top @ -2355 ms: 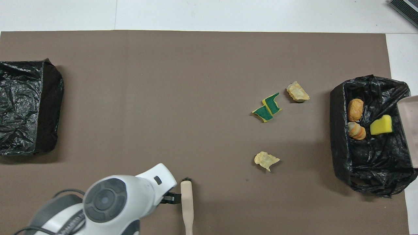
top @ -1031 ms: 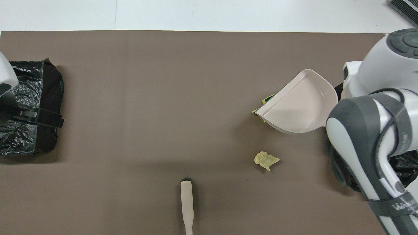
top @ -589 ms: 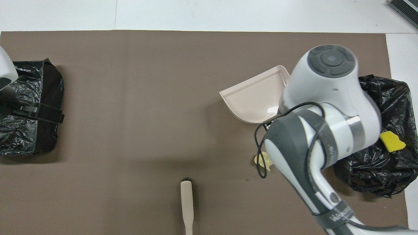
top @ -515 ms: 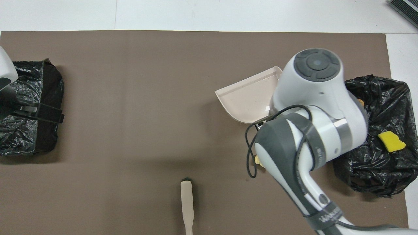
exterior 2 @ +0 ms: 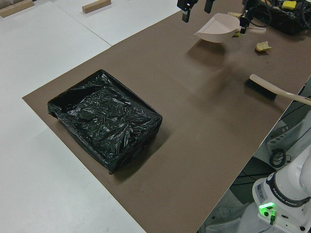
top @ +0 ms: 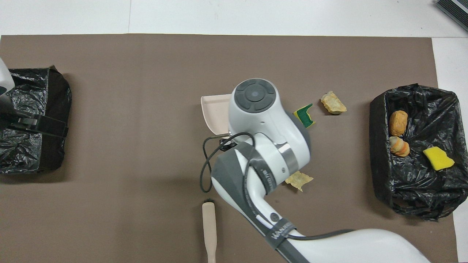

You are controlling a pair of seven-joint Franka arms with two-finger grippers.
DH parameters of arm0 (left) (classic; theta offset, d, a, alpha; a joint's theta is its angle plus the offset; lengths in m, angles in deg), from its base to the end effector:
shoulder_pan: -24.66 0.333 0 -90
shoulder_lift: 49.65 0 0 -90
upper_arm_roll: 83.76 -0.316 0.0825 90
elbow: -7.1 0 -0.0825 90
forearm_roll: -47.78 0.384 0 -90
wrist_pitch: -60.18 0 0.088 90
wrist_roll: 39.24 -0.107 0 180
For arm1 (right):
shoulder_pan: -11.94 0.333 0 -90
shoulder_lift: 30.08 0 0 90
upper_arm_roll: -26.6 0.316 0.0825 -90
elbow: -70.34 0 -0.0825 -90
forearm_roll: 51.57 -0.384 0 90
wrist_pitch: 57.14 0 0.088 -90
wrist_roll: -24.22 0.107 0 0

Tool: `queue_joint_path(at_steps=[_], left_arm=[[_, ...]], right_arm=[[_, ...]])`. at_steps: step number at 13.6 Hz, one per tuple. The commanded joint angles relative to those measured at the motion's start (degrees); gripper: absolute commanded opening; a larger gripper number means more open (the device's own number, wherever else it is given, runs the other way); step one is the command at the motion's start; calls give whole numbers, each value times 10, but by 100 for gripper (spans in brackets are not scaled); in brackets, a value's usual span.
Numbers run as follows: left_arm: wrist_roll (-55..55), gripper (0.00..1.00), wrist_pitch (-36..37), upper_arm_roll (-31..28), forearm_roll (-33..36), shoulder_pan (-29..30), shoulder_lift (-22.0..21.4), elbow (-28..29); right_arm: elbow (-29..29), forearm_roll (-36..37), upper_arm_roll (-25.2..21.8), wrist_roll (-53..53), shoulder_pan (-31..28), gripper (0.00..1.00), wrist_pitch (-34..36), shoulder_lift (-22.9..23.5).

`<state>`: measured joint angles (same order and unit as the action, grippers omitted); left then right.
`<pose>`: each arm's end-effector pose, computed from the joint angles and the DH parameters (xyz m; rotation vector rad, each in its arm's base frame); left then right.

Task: Sweep and dump trash in bin

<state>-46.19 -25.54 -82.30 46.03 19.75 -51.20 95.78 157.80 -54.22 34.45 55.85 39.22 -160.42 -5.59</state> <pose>0.5349 -0.0634 0.6437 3.0901 -0.3638 -0.0381 0.5475 0.3752 0.4029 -3.1248 -0.0611 0.2806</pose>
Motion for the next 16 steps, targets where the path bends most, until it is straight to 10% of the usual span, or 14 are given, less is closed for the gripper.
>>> queue_joint_path(at_steps=[1, 6, 7, 8, 9, 16], left_arm=[[0, 100, 11, 4, 6, 4, 0, -10], [-10, 100, -9, 6, 3, 1, -1, -4], [-11, 100, -9, 6, 3, 1, -2, -3], [-18, 100, -9, 6, 3, 0, -6, 2], [-36, 100, -11, 6, 2, -1, -6, 4], [8, 100, -59, 74, 2, -4, -25, 89]], right_arm=[[-99, -11, -2, 76, 31, 0, -21, 91], [-115, -12, -1, 96, 45, 0, -26, 115], [-112, -17, -1, 86, 43, 13, -31, 115], [-112, -18, -1, 84, 41, 71, -38, 115], [-112, -20, -1, 84, 40, 100, -38, 115], [-25, -59, 0, 78, 27, 100, 43, 1]])
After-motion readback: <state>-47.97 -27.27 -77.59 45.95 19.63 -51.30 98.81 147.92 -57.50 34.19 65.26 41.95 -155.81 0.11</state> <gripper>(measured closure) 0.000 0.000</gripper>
